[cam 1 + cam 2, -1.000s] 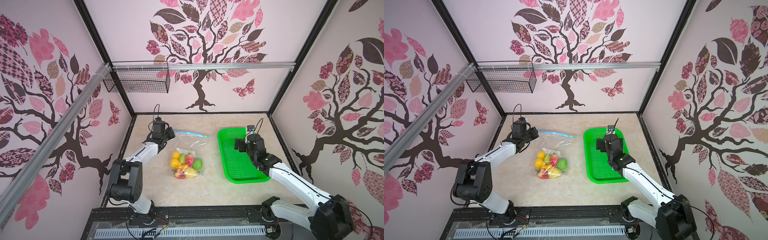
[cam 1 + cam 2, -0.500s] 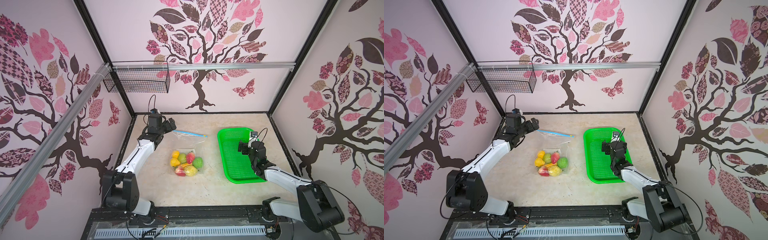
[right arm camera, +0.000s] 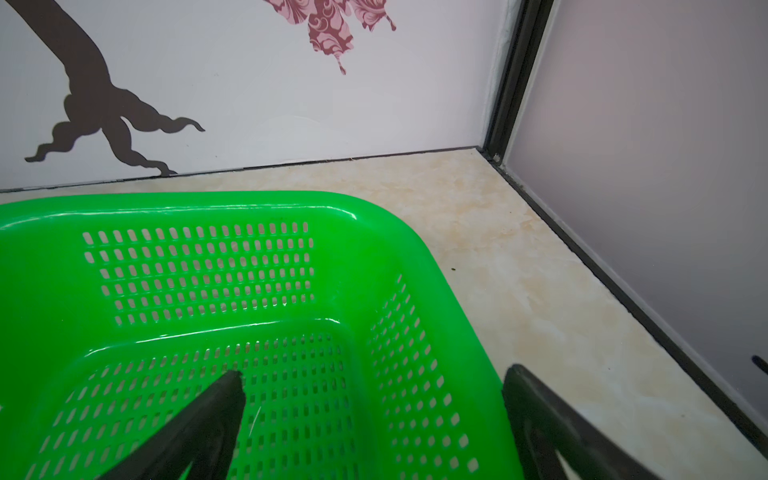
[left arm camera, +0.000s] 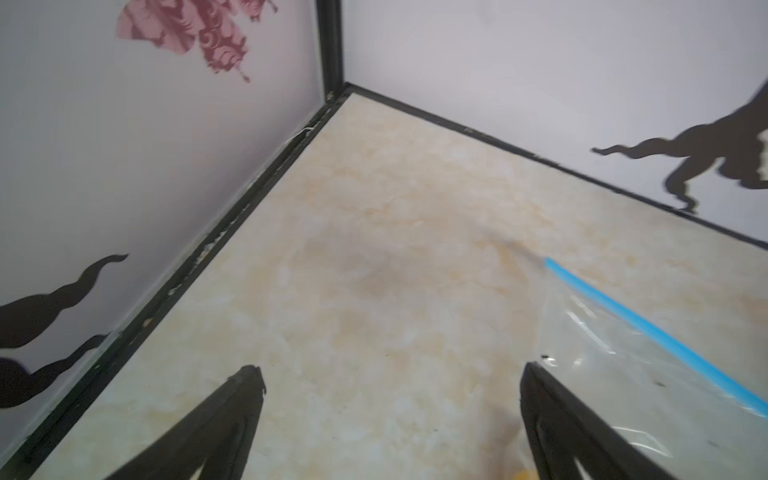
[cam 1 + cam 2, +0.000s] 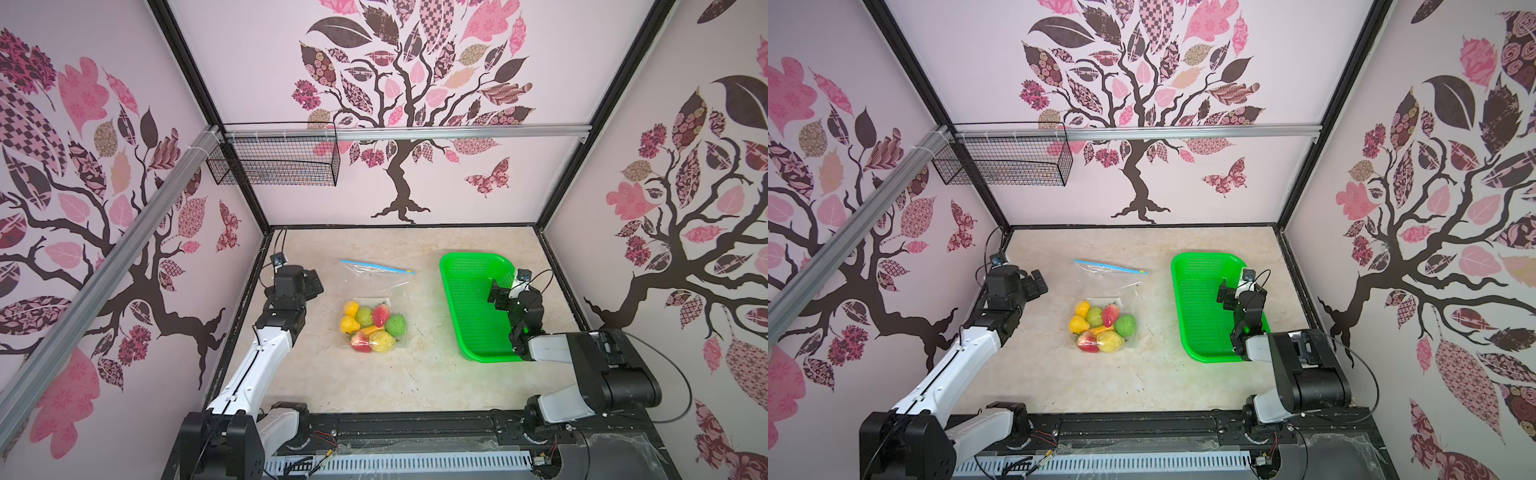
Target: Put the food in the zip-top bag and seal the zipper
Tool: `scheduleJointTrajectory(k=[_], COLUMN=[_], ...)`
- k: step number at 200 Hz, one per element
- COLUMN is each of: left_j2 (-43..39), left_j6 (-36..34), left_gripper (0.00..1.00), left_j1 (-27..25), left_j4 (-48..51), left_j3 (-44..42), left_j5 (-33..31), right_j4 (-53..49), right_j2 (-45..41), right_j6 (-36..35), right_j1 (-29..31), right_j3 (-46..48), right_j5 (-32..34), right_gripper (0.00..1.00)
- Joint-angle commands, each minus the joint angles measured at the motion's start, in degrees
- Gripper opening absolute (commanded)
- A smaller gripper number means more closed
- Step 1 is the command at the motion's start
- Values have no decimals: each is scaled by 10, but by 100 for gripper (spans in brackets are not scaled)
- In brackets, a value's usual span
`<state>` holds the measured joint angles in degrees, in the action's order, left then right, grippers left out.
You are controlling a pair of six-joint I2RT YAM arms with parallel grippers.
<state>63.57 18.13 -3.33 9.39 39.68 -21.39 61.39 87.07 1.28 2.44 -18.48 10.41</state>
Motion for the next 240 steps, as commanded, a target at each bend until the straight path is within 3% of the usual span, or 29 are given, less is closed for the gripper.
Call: scheduleJointTrajectory(k=[1,21,72,98,163,188,202,240], left_j2=[-15,6,45,45,100,140,146,189], left_j6=[-26,-58,-83,-98,-108,-119,-115,-103], left_gripper=[98,99,99,98,99,99,98,99], left_j1=[3,4,4,7,59,59,62,64], left_j4=[-102,-147,-153,-183,-342,-473,-455,-543], left_j3=[-51,-65,-68,-87,-139,-181,-168,-186], left_j5=[-64,-60,-68,-66,24,25,43,81], right_j4=[52,49,51,28,-22,-22,-21,-22], right_j2=[25,25,23,7,3,3,3,4], right_j6=[18,17,12,-10,-24,-23,-23,-19], right_j1=[-10,-10,-11,-10,-19,-19,-19,-21], right_j3=[18,16,19,15,-11,-10,-10,-11], right_j5=[-60,-64,-72,-126,-199,-200,-200,-193], right_gripper=[100,100,99,99,100,100,99,100])
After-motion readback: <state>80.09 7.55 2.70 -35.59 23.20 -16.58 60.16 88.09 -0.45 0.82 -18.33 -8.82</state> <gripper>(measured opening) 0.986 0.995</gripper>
